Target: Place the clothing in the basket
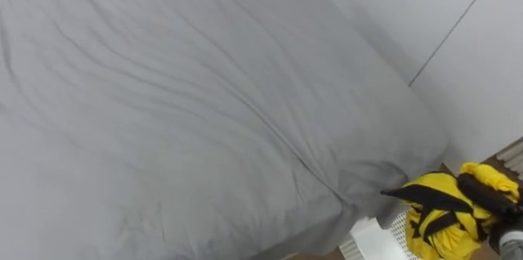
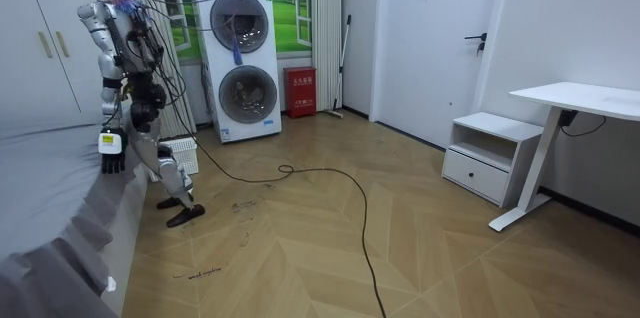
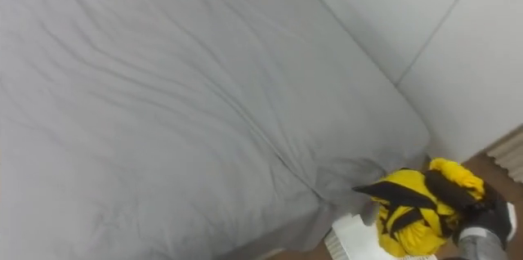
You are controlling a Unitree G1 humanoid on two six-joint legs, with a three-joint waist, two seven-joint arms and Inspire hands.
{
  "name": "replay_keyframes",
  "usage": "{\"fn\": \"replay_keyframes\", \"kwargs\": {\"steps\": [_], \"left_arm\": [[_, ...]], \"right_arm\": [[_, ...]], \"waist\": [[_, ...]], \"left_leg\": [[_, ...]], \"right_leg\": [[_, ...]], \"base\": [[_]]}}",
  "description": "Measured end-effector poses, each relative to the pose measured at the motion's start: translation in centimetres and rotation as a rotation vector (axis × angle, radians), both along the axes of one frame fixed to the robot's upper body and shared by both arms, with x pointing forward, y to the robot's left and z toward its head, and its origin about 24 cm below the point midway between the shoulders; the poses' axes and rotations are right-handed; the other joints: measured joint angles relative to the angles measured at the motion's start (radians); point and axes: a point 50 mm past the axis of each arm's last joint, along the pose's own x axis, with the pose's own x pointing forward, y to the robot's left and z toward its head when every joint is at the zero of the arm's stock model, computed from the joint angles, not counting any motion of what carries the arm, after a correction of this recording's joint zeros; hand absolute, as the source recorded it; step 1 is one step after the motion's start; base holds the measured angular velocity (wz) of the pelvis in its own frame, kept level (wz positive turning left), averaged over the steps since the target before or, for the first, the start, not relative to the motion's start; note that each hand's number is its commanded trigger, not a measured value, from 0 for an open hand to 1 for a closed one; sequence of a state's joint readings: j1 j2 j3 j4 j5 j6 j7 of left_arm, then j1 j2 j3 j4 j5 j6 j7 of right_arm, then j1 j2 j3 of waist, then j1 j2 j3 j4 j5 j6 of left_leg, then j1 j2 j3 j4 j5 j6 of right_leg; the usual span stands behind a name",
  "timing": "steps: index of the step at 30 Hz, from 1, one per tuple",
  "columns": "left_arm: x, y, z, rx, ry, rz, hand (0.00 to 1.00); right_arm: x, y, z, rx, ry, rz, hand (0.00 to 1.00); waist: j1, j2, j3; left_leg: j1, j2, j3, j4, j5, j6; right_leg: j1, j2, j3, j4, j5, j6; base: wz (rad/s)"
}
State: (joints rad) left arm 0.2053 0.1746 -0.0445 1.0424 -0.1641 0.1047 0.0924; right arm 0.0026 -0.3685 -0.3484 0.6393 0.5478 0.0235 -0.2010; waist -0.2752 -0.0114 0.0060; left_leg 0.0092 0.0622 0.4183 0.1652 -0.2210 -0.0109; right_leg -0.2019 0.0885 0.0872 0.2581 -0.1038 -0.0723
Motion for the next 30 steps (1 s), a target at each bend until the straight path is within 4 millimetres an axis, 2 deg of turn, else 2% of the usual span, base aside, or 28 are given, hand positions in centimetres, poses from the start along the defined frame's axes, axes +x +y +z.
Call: {"fn": "replay_keyframes", "kwargs": {"steps": [2,4,6,8,11,13,16,19,22,24,26,27,28,29,30], "left_arm": [[0.0,-0.2,-0.1,-0.006,0.002,0.004,0.00],[0.5,-0.4,-0.1,-0.021,-0.007,0.021,0.00],[1.1,-0.6,-0.1,-0.031,-0.018,0.024,0.00],[2.1,-0.9,-0.2,-0.037,-0.015,-0.004,0.00],[2.6,-0.9,-0.3,-0.041,-0.011,-0.006,0.00],[3.0,-0.9,-0.2,-0.041,-0.021,-0.018,0.00],[4.3,-1.1,-0.1,-0.039,-0.051,-0.055,0.00],[5.0,-1.3,0.0,-0.036,-0.067,-0.080,0.00],[5.6,-1.6,0.1,-0.041,-0.105,-0.096,0.00],[6.1,-1.8,0.3,-0.043,-0.125,-0.113,0.00],[7.1,-2.2,0.5,-0.049,-0.169,-0.133,0.00],[7.2,-2.2,0.6,-0.048,-0.177,-0.136,0.00],[7.5,-2.2,0.6,-0.048,-0.189,-0.142,0.00],[7.7,-2.3,0.7,-0.049,-0.198,-0.152,0.00],[7.8,-2.3,0.7,-0.049,-0.201,-0.154,0.00]], "right_arm": [[0.8,-0.9,0.7,-0.012,-0.014,-0.037,1.00],[1.2,-1.4,0.9,-0.013,-0.007,-0.053,1.00],[1.9,-1.8,1.2,0.001,-0.018,-0.069,1.00],[3.0,-2.2,1.6,-0.001,-0.011,-0.081,1.00],[4.0,-2.0,1.8,-0.011,0.007,-0.067,1.00],[4.6,-2.0,2.2,-0.034,0.011,-0.045,1.00],[5.6,-2.3,3.3,-0.082,0.006,-0.020,1.00],[6.3,-2.5,3.9,-0.101,-0.003,-0.025,1.00],[7.1,-2.6,4.6,-0.112,-0.012,-0.058,1.00],[7.3,-2.6,4.9,-0.123,-0.011,-0.066,1.00],[7.3,-3.0,5.2,-0.142,-0.003,-0.077,1.00],[7.3,-3.0,5.2,-0.144,-0.003,-0.081,1.00],[7.3,-3.1,5.2,-0.145,0.001,-0.097,0.40],[7.4,-3.2,5.4,-0.152,-0.001,-0.113,0.00],[7.4,-3.2,5.5,-0.153,-0.004,-0.121,0.00]], "waist": [[-0.004,0.021,0.0032],[-0.007,0.035,0.0069],[-0.006,0.051,0.0069],[-0.005,0.073,0.0127],[0.005,0.081,0.0147],[0.006,0.088,0.0145],[0.014,0.107,0.0216],[0.033,0.109,0.0225],[0.037,0.111,0.0220],[0.044,0.111,0.0219],[0.068,0.111,0.0219],[0.067,0.111,0.0216],[0.068,0.111,0.0220],[0.067,0.110,0.0222],[0.068,0.110,0.0222]], "left_leg": [[-0.030,0.000,0.032,0.006,0.000,0.001],[-0.066,0.000,0.045,0.022,-0.002,0.003],[-0.111,-0.004,0.053,0.041,-0.004,0.008],[-0.160,-0.008,0.061,0.061,-0.003,0.010],[-0.197,-0.022,0.063,0.071,0.000,0.015],[-0.231,-0.022,0.062,0.092,0.000,0.015],[-0.292,-0.023,0.059,0.112,0.002,0.018],[-0.322,-0.033,0.060,0.123,0.005,0.022],[-0.364,-0.042,0.059,0.130,0.007,0.026],[-0.390,-0.042,0.059,0.140,0.010,0.028],[-0.414,-0.039,0.059,0.150,0.010,0.028],[-0.420,-0.038,0.057,0.156,0.010,0.028],[-0.430,-0.036,0.050,0.165,0.010,0.028],[-0.440,-0.036,0.041,0.172,0.010,0.028],[-0.444,-0.036,0.038,0.174,0.010,0.028]], "right_leg": [[-0.042,0.005,0.029,0.005,0.013,0.003],[-0.081,0.006,0.043,0.014,0.018,0.005],[-0.140,0.002,0.054,0.052,0.017,0.006],[-0.203,-0.001,0.070,0.086,0.015,0.009],[-0.269,-0.001,0.090,0.138,0.001,0.008],[-0.302,-0.001,0.098,0.153,-0.001,0.009],[-0.363,-0.001,0.108,0.171,0.001,0.014],[-0.411,-0.004,0.117,0.209,-0.004,0.012],[-0.467,-0.009,0.120,0.243,-0.009,0.012],[-0.491,-0.006,0.129,0.248,-0.007,0.015],[-0.511,-0.003,0.134,0.247,-0.002,0.019],[-0.515,-0.003,0.132,0.248,-0.002,0.018],[-0.519,-0.003,0.131,0.248,-0.001,0.018],[-0.524,-0.004,0.129,0.248,0.000,0.019],[-0.527,-0.004,0.128,0.248,0.000,0.019]], "base": [[-0.42],[-0.31],[-0.28],[-0.19],[-0.14],[-0.03],[0.01],[-0.08],[0.02],[0.01],[-0.06],[0.06],[0.12],[0.09],[0.07]]}}
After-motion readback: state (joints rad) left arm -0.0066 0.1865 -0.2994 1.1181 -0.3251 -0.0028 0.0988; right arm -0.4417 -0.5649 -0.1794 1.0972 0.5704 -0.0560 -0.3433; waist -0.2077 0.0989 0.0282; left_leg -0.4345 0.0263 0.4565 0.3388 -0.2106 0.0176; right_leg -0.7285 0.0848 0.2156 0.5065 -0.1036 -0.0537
